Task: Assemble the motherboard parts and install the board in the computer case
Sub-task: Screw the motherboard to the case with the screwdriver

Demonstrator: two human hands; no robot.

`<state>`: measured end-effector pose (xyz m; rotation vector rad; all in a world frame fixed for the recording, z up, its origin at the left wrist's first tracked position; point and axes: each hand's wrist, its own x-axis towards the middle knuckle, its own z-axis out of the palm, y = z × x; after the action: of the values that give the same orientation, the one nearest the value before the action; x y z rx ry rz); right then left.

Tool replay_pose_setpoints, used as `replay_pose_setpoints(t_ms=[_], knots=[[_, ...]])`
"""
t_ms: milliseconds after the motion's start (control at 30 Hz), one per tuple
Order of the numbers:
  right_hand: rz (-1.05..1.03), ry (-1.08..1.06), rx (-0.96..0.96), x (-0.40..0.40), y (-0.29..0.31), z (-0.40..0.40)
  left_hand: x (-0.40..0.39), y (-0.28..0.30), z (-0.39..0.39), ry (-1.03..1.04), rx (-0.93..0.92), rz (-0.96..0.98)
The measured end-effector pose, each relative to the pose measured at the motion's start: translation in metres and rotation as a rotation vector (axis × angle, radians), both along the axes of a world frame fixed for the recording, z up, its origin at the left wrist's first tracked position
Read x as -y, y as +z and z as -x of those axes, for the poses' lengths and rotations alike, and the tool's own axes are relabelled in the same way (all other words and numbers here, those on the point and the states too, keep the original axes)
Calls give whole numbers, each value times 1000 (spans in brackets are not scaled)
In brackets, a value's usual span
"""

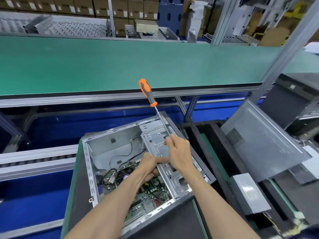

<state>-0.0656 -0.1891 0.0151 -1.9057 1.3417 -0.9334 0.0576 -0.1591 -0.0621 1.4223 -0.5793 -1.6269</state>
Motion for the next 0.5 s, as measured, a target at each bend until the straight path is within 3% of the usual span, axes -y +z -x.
replay_pose_setpoints(t_ms=[133,233,300,400,433,500], knots=[[-35,12,44,-2,-1,-9,-10,19,-24,-169,6,30],[-58,36,103,-6,6,-27,-19,29,-32,-203,199,36],[-69,49,154,-8,12,-41,-27,32,-33,-51,377,49],[-72,82,207,-15,22,-57,-46,25,-42,322,598,240],[-71,100,223,-19,24,-63,-56,24,-45,319,571,294],[-69,144,258,-29,27,-75,-71,27,-45,115,436,363]])
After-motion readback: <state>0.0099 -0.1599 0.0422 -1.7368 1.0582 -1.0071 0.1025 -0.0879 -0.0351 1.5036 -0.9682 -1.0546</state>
